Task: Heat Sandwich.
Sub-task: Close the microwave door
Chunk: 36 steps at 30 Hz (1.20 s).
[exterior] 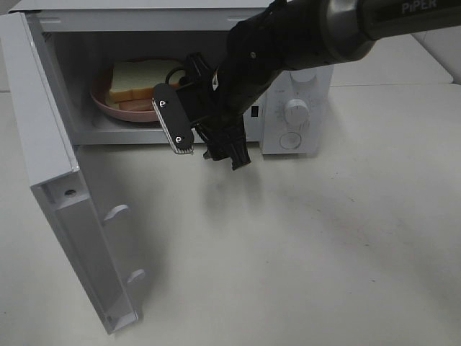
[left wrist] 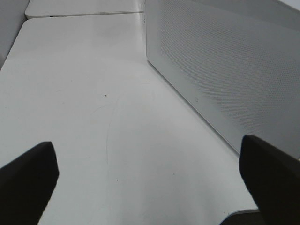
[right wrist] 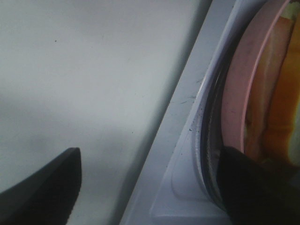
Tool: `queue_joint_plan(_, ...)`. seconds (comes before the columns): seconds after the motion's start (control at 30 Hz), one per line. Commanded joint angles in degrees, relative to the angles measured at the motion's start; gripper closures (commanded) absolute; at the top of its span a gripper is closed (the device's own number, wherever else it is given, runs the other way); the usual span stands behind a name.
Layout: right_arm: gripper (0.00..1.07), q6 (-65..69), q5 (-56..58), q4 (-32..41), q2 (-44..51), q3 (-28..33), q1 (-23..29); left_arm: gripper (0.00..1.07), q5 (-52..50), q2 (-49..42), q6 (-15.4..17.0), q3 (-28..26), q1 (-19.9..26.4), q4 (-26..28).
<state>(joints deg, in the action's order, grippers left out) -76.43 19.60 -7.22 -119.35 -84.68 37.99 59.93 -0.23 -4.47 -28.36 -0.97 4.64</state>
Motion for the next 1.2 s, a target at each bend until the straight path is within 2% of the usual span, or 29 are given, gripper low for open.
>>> queue_joint_plan(0.03, 0.31, 0.6, -2.2, 0.5, 2.9, 3.5, -0.2, 0.09, -0.5, -1.3, 0.1, 0.2, 0.0, 0.3)
queue_joint_plan(0.23, 0.31, 1.9, -5.6, 0.5, 8.0, 11.9, -0.2, 0.09, -0.5, -1.3, 0.1, 0.2, 0.0, 0.3)
queue_joint_plan(0.43, 0.31, 2.2, -7.4, 0.5, 11.9, 17.2, -0.2, 0.09, -0.5, -1.3, 0.1, 0.2, 0.0, 0.3)
queue_joint_plan(1.2, 0.31, 8.1, -7.7, 0.7, 26.2, 30.6, -0.2, 0.09, -0.5, -1.3, 0.1, 0.2, 0.0, 0.3)
